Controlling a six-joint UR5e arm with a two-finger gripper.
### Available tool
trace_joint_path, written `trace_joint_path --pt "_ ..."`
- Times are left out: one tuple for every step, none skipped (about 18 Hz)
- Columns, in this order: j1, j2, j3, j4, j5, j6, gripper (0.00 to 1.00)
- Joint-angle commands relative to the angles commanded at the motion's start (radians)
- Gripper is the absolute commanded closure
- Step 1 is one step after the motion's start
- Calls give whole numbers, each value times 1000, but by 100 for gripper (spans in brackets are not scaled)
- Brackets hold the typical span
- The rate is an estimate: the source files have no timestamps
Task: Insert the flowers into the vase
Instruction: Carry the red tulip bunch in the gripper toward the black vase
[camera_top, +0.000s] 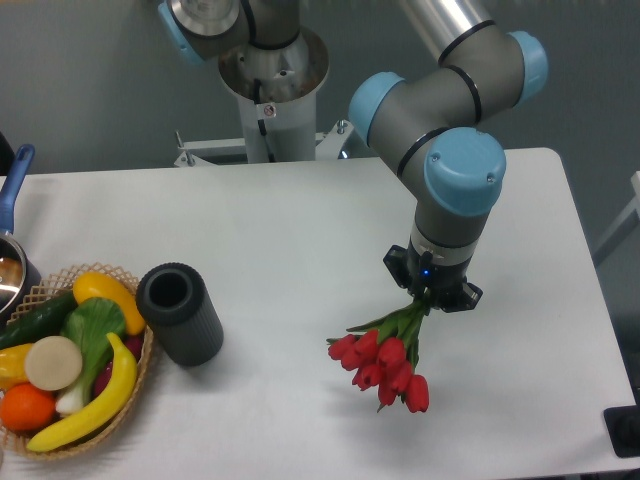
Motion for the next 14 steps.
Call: trace_joint_path --pt "-3 0 0 2 -2 0 100" --pt "-5 2 3 2 -5 -2 100" --pt "-6 3 5 2 -8 -2 100" --pt "-6 9 6 2 -12 -2 100" --pt "-6 21 6 2 -23 -2 100" --pt "-6 34 6 2 -43 -2 100" --pt "-6 40 6 3 -72 -2 100" --pt "-5 51 6 9 -107 -2 100" --pt "-5 60 8 11 -150 -2 100" --pt "-5 64 9 17 -199 -9 100" --pt "-5 67 6 43 -251 -12 100" --pt "-3 74 2 76 -303 -20 100" --pt "-3 80 -3 107 -357 -44 100" --pt "-3 84 -2 136 -403 -81 100"
